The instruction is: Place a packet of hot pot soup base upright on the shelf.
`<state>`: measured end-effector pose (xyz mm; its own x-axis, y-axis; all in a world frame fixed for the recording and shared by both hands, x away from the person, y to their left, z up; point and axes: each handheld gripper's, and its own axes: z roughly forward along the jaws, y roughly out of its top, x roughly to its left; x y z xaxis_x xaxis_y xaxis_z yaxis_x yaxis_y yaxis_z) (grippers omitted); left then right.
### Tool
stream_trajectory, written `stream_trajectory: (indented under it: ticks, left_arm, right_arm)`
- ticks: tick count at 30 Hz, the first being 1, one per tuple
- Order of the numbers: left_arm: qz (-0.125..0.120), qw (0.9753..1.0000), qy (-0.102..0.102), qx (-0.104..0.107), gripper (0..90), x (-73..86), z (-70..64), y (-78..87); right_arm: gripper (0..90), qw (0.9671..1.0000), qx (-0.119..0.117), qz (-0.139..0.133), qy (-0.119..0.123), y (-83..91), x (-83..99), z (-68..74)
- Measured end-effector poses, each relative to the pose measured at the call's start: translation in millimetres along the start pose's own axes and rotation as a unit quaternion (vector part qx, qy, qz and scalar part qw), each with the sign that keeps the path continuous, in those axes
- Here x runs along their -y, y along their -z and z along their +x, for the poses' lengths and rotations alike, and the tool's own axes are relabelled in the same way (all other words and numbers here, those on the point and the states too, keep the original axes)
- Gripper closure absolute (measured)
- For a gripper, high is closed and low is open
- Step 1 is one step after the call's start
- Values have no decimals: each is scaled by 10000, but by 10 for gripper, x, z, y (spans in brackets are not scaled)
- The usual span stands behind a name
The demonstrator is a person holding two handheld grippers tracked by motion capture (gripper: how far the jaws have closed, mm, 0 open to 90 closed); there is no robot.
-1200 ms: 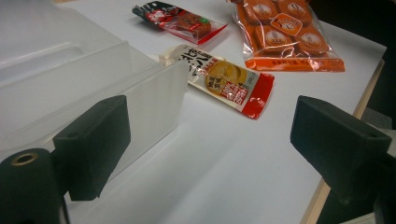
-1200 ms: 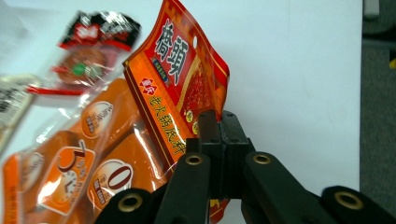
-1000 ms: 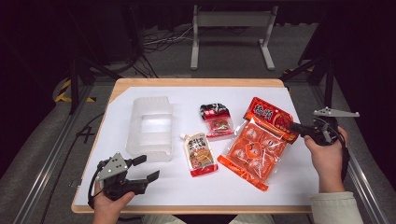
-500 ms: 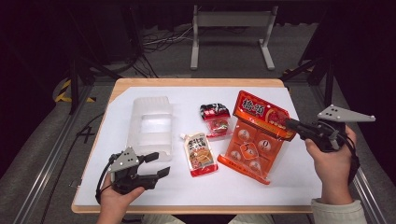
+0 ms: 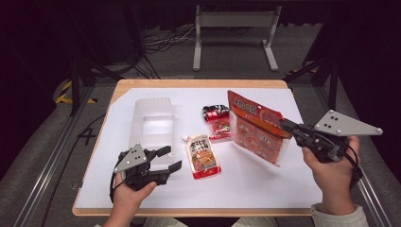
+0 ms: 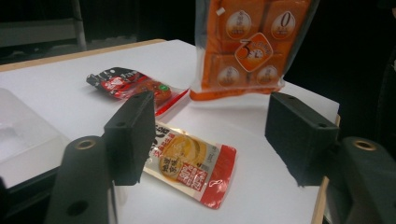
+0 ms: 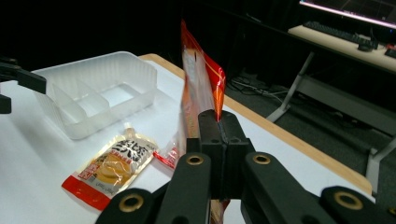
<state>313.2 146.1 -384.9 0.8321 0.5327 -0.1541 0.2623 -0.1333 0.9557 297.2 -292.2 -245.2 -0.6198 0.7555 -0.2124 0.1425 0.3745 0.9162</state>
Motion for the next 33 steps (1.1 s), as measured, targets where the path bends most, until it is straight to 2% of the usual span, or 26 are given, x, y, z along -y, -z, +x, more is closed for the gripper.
stream_trajectory:
  ticks: [6,8,15,18,19,20,22,24,27,33]
  left_arm:
    - [130,9998,11,133,218,-91,-1,-134]
    - [74,9998,45,184,178,-107,4,-188]
    - [86,9992,60,375,83,-188,-36,-323]
    - [-15,9983,-49,580,37,-204,-36,-337]
    - [-15,9983,-49,580,28,-204,-36,-337]
    - [-147,9982,-140,560,26,-206,-37,-334]
    - [-230,9985,-165,469,26,-212,-35,-329]
    - [-288,9983,-141,484,26,-216,-26,-329]
    - [-320,9976,-27,620,69,-224,-4,-335]
    - [-305,9978,-20,595,73,-254,53,-385]
  right_arm:
    - [900,9996,-126,-83,222,1,-180,27]
    - [900,9993,-216,-150,273,9,-252,37]
    - [900,9955,-747,-448,362,-30,-414,170]
    - [900,9931,-953,-553,412,-61,-457,241]
    - [900,9921,-1035,-573,414,-67,-472,266]
    - [900,9911,-1123,-587,413,-73,-489,289]
    - [900,9895,-1210,-639,463,-87,-522,336]
    - [900,9888,-1242,-668,497,-95,-537,358]
    - [900,9862,-1360,-715,613,-137,-580,424]
    - [900,9828,-1560,-649,750,-263,-621,502]
